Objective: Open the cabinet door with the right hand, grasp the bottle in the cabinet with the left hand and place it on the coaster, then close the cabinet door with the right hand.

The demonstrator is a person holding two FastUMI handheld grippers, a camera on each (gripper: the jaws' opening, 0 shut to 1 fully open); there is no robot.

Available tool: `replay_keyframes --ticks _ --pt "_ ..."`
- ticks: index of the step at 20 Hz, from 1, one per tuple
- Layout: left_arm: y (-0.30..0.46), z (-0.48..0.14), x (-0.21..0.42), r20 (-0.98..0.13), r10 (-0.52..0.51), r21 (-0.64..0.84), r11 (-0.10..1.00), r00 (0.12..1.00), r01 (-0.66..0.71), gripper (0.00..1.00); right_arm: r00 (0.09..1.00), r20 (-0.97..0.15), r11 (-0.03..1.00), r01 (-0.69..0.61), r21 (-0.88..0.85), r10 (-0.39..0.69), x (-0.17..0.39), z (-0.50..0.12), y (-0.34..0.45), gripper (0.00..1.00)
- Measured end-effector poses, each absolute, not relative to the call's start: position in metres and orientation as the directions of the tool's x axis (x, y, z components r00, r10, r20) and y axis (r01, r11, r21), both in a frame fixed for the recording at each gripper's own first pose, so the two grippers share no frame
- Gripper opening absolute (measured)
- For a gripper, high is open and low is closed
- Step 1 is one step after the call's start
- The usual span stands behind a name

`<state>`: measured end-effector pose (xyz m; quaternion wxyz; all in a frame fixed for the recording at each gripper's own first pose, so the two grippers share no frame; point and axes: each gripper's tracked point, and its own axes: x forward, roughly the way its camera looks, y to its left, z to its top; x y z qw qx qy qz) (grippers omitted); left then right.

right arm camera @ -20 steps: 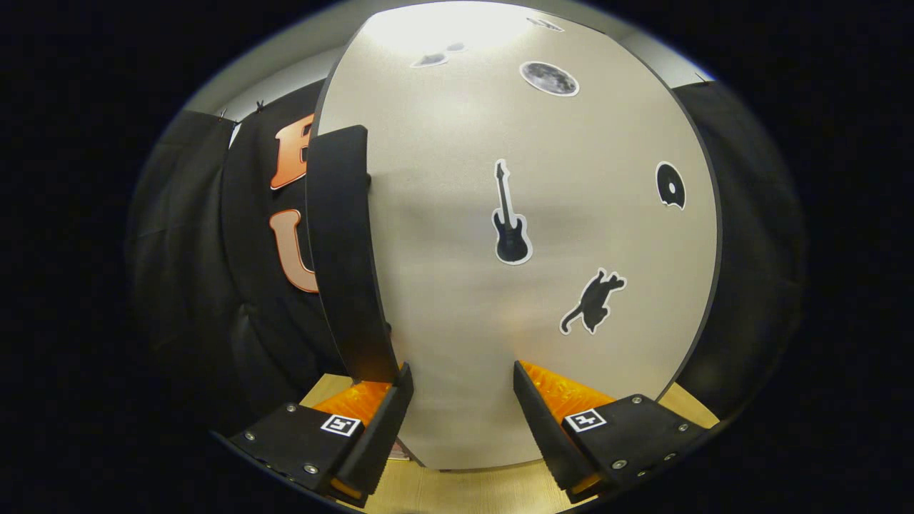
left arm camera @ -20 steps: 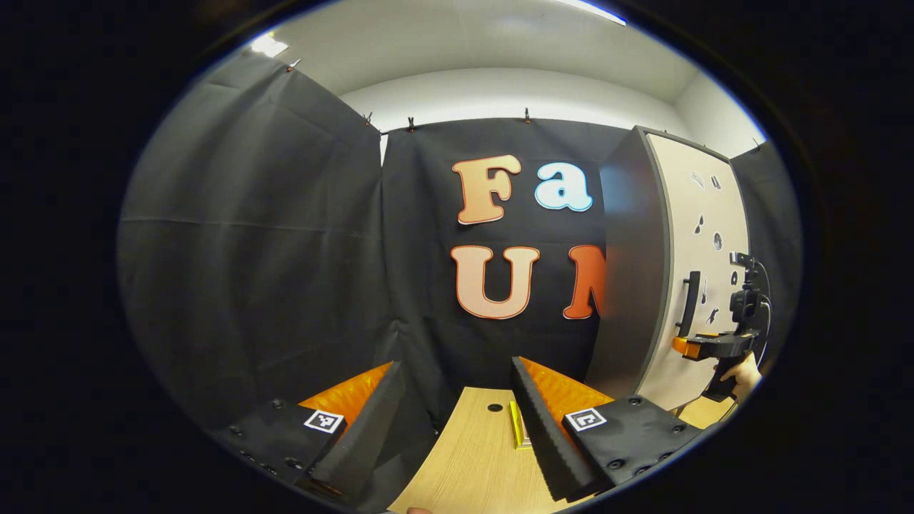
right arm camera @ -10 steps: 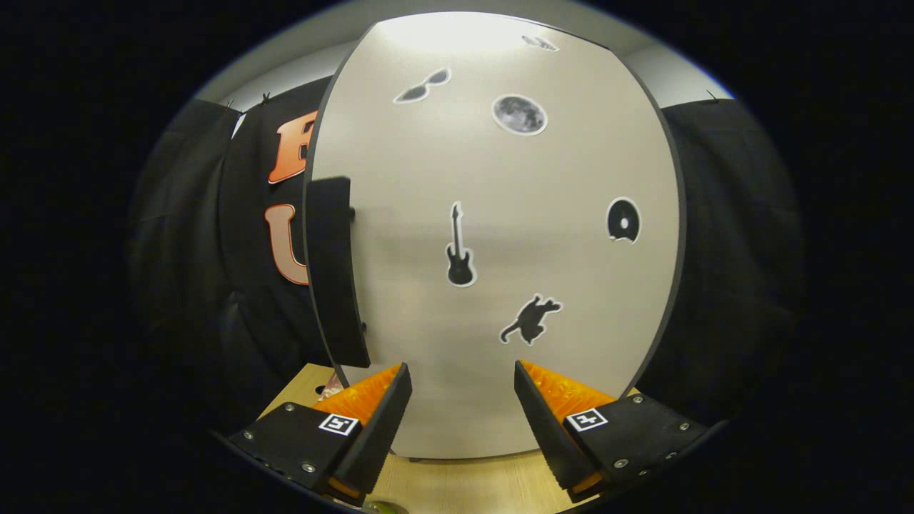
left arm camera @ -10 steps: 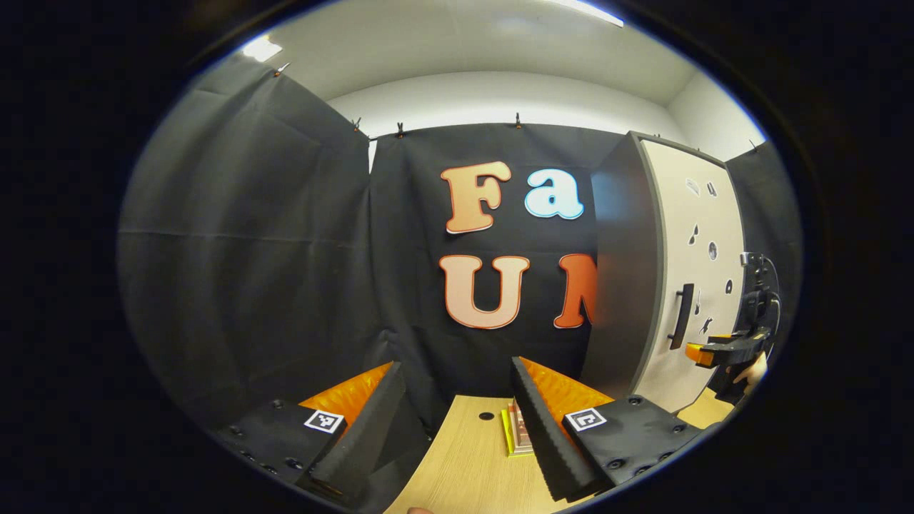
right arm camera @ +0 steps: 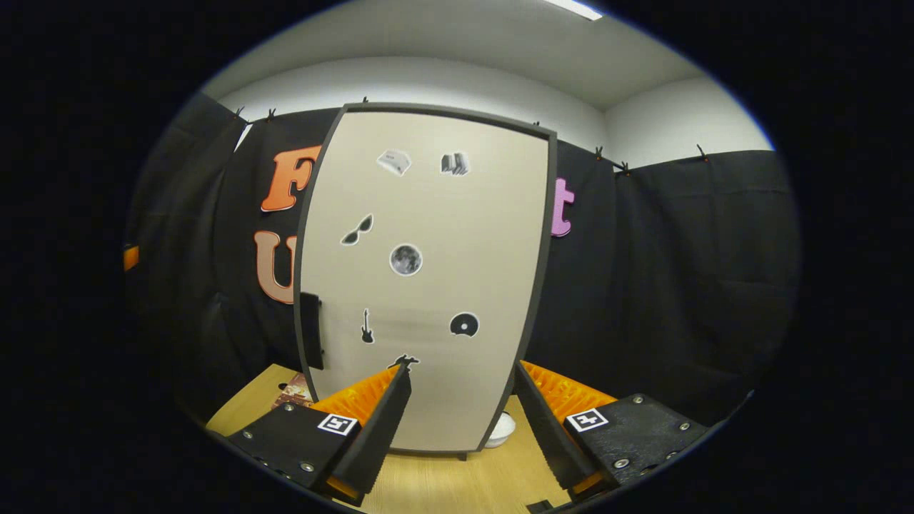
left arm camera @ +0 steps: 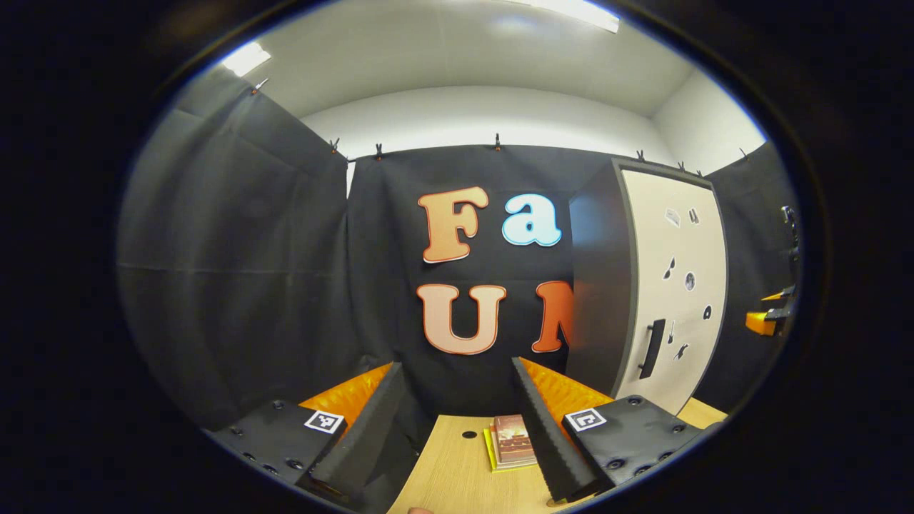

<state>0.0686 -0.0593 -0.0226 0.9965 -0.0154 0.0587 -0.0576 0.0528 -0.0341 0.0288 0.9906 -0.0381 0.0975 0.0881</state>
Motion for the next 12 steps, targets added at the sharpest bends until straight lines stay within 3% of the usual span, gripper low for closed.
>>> replay_keyframes --ticks 7,10,12 --pt "-0.054 0.043 0.053 -0.022 -0.092 -0.007 0.996 0.996 0.092 0.96 0.985 -0.111 0.989 -0.136 -0.062 0.129 -0.004 0.114 -0.113 0.92" --pt "-0.056 0.054 0.044 -0.018 -0.084 -0.016 0.996 0.996 0.083 0.94 0.989 -0.089 0.991 -0.124 -0.044 0.119 -0.017 0.131 -0.138 0.96" --pt "-0.058 0.05 0.037 -0.038 -0.079 -0.046 0.996 0.996 0.077 0.96 0.99 -0.079 0.992 -0.119 -0.041 0.116 -0.021 0.134 -0.151 0.93"
